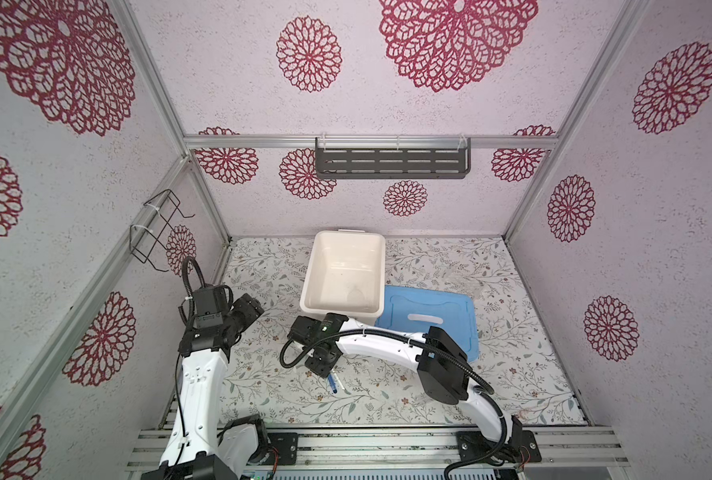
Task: Organize the chemistry lab equipment
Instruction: 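Lower the right gripper onto the blue tweezers and close on them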
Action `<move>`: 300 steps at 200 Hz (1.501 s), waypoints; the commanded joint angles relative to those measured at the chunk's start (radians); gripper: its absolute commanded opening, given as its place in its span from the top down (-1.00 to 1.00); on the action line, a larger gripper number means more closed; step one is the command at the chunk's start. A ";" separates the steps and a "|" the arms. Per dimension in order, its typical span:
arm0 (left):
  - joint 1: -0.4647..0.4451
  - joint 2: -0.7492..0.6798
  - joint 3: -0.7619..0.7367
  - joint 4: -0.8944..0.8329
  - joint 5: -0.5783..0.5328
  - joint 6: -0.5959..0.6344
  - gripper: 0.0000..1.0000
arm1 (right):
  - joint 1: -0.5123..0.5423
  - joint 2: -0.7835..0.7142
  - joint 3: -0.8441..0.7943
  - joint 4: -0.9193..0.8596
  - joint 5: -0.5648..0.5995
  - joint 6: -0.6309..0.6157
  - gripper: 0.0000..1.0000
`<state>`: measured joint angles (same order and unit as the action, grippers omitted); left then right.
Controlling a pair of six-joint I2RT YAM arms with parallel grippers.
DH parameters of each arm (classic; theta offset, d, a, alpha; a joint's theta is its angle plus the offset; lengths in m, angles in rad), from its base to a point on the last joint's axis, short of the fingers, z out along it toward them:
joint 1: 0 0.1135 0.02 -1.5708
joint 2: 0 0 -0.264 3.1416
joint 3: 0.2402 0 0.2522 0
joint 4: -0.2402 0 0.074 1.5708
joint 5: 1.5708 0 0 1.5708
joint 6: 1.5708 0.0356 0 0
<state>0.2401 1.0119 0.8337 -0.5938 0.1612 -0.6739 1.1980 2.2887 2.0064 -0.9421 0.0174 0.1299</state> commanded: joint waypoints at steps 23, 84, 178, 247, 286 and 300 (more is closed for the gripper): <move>0.013 0.002 -0.016 0.032 0.015 0.020 -0.53 | -0.015 0.006 0.028 -0.016 -0.036 0.008 0.25; 0.017 0.007 -0.036 0.053 0.056 0.027 -0.53 | -0.023 0.020 0.018 0.005 -0.018 0.016 0.26; 0.018 0.025 -0.047 0.058 0.074 0.022 -0.54 | -0.025 0.017 -0.007 0.036 -0.028 0.019 0.49; 0.019 0.032 -0.048 0.054 0.086 0.019 -0.54 | -0.026 0.020 -0.011 0.036 -0.049 0.025 0.29; 0.020 0.032 -0.053 0.058 0.088 0.016 -0.54 | -0.017 -0.032 -0.042 0.026 -0.037 0.057 0.17; 0.021 0.035 -0.053 0.060 0.089 0.015 -0.54 | -0.017 -0.054 -0.061 0.006 -0.048 0.068 0.12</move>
<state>0.2516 1.0424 0.7986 -0.5583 0.2420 -0.6579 1.1797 2.3169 1.9770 -0.8879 -0.0235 0.1627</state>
